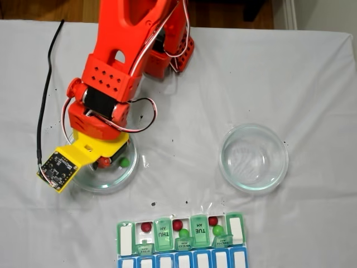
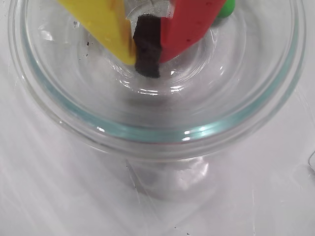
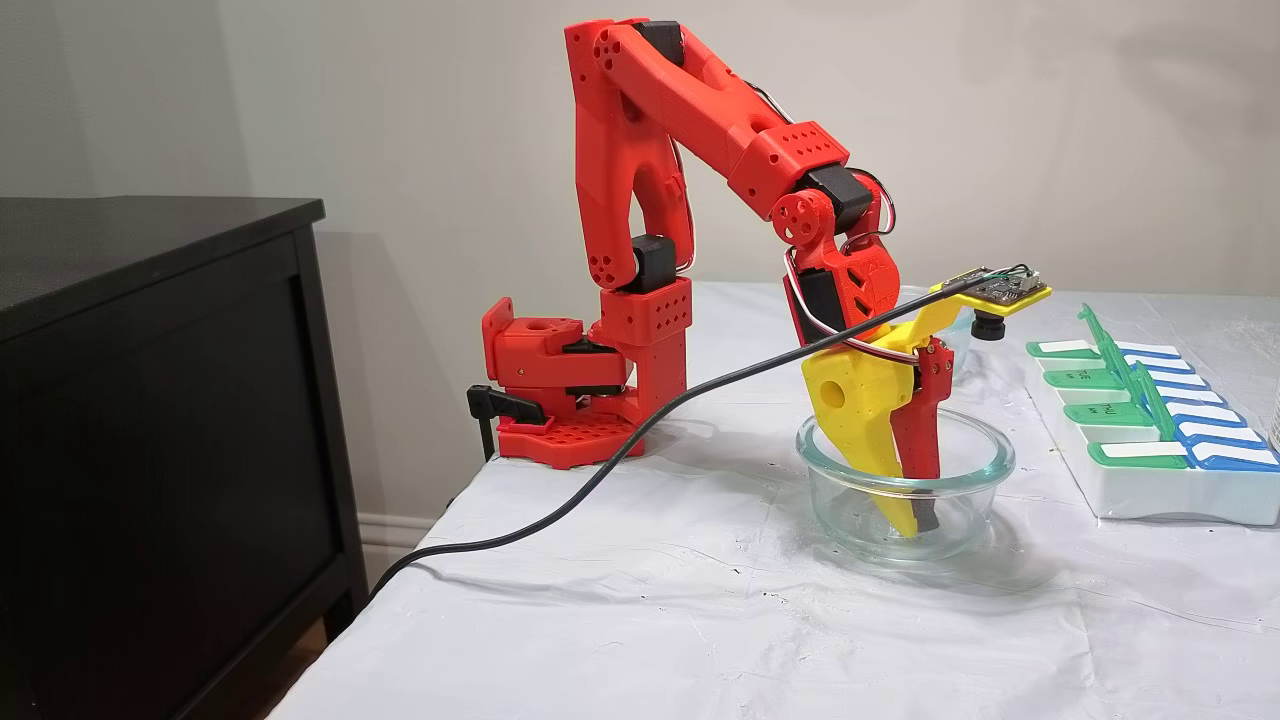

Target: Sort medicines into box.

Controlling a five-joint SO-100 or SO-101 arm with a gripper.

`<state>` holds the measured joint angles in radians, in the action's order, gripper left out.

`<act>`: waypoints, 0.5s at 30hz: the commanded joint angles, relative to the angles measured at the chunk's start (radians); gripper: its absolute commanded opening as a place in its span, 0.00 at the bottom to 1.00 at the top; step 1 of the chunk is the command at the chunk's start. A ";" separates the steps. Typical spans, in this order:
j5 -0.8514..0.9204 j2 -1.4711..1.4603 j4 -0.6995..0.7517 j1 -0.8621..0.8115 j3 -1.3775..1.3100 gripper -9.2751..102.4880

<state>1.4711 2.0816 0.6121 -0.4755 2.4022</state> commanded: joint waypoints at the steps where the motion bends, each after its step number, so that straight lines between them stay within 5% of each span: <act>1: -0.012 0.086 -0.009 0.011 -0.003 0.19; 6: -0.107 0.066 0.051 0.018 -0.058 0.31; 15: -0.563 -0.058 0.272 0.114 -0.290 0.31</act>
<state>1.0554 2.0110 0.8498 -0.4019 2.2335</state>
